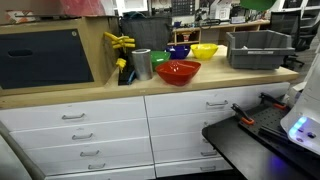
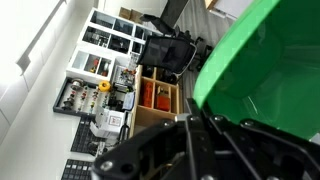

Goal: Move the trailer to the right, then pour out the dolls from the right green bowl into the grey trailer

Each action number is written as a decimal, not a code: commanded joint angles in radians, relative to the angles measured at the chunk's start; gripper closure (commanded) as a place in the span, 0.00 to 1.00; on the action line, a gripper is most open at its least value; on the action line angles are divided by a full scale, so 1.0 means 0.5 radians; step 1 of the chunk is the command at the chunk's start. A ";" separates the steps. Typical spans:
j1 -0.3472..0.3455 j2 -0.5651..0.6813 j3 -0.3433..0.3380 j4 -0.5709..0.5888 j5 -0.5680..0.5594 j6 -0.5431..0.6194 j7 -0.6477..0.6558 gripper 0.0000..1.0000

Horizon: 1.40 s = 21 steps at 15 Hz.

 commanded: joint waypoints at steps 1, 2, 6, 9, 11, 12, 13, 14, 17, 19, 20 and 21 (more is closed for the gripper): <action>0.028 -0.012 0.012 -0.021 -0.048 -0.078 -0.054 0.99; 0.031 -0.010 0.012 -0.026 -0.031 -0.095 -0.044 0.99; 0.048 0.005 0.014 -0.019 0.177 -0.293 0.012 0.99; 0.061 0.028 0.013 0.025 0.492 -0.561 0.039 0.99; 0.066 0.050 0.011 0.065 0.687 -0.717 0.084 0.99; 0.068 0.060 0.012 0.092 0.784 -0.794 0.105 0.99; 0.066 0.073 0.008 0.124 0.884 -0.864 0.133 0.99; 0.064 0.087 0.005 0.159 0.973 -0.926 0.155 0.99; 0.065 0.142 0.009 0.279 1.248 -1.088 0.254 0.99; 0.075 0.188 0.021 0.359 1.485 -1.198 0.343 0.99; 0.084 0.208 0.030 0.388 1.614 -1.247 0.393 0.99; 0.090 0.228 0.036 0.417 1.744 -1.285 0.452 0.99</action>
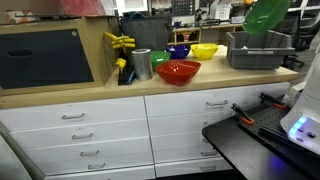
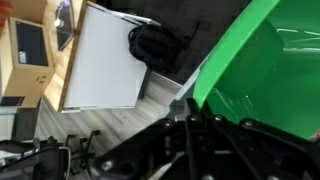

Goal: Move the trailer to the right, then pour out the dolls from the right green bowl into the grey trailer

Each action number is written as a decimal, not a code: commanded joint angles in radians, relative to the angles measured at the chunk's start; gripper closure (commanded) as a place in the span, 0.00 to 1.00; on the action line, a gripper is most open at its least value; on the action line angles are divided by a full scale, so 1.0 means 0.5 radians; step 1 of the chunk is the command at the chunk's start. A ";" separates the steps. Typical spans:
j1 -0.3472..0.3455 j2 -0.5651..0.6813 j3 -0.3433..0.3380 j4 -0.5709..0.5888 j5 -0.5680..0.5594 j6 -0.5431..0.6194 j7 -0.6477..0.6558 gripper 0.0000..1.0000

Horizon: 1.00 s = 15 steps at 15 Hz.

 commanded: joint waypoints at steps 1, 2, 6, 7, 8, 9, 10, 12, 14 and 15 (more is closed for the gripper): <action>0.027 0.119 0.037 0.172 0.400 -0.181 0.184 0.99; 0.029 0.134 0.050 0.181 0.507 -0.183 0.248 0.99; 0.048 0.142 0.089 0.097 0.796 0.026 0.418 0.99; 0.052 0.147 0.098 0.085 0.846 0.096 0.443 0.99; 0.058 0.146 0.108 0.061 0.854 0.201 0.455 0.99; 0.063 0.148 0.116 0.041 0.864 0.305 0.466 0.99; 0.066 0.144 0.118 0.012 0.865 0.442 0.468 0.99; 0.068 0.154 0.122 -0.044 0.954 0.703 0.524 0.99; 0.075 0.164 0.135 -0.110 1.078 0.929 0.621 0.99; 0.078 0.176 0.142 -0.142 1.145 1.025 0.665 0.99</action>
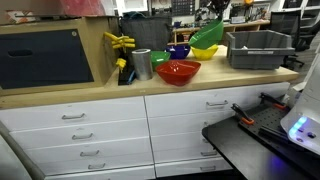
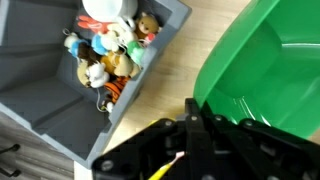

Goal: Move the trailer to the right, then pour out the dolls from the right green bowl into the grey trailer

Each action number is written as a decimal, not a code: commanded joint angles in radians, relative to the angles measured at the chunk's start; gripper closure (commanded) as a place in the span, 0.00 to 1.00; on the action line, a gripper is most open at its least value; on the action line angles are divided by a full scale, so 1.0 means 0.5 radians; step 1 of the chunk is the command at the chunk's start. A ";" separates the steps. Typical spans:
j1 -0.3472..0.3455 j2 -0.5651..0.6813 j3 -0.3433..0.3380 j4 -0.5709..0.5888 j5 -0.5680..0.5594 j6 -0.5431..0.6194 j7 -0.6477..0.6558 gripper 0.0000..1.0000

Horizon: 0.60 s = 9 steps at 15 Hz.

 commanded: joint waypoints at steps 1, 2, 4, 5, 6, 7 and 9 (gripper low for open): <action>0.020 0.008 0.021 -0.122 0.203 0.322 0.167 0.99; 0.022 0.025 0.028 -0.150 0.260 0.408 0.207 0.99; 0.025 0.053 0.030 -0.190 0.351 0.521 0.241 0.99; 0.021 0.063 0.024 -0.211 0.373 0.572 0.228 0.99; 0.016 0.074 0.017 -0.228 0.393 0.612 0.220 0.99; 0.009 0.084 0.010 -0.242 0.402 0.647 0.211 0.99; -0.005 0.083 -0.009 -0.270 0.382 0.699 0.198 0.99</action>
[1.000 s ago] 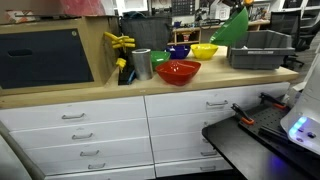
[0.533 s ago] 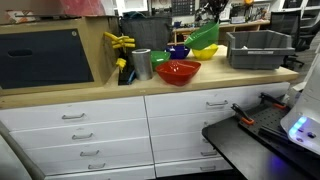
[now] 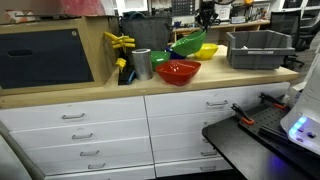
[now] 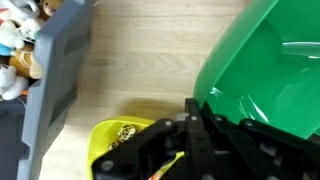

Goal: Move the trailer to the right, then pour out the dolls from the right green bowl into the grey trailer

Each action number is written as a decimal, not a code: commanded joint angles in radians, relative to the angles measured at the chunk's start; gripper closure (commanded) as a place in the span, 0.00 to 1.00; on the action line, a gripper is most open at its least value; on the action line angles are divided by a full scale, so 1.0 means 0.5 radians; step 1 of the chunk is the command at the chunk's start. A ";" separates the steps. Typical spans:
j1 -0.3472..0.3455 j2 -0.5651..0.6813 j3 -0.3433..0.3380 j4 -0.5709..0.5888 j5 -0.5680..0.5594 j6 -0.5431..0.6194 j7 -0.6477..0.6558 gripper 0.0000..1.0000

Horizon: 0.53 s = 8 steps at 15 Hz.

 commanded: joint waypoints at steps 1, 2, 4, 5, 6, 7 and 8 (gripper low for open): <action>-0.027 -0.025 -0.035 -0.066 0.028 0.108 -0.007 0.99; -0.032 -0.026 -0.045 -0.090 0.028 0.133 -0.008 0.99; -0.036 -0.030 -0.051 -0.137 0.067 0.179 0.007 0.99; -0.034 -0.035 -0.052 -0.166 0.088 0.197 0.004 0.99; -0.031 -0.041 -0.051 -0.212 0.115 0.225 -0.003 0.99; -0.030 -0.048 -0.049 -0.253 0.131 0.251 0.007 0.99; -0.030 -0.053 -0.049 -0.295 0.148 0.277 0.021 0.99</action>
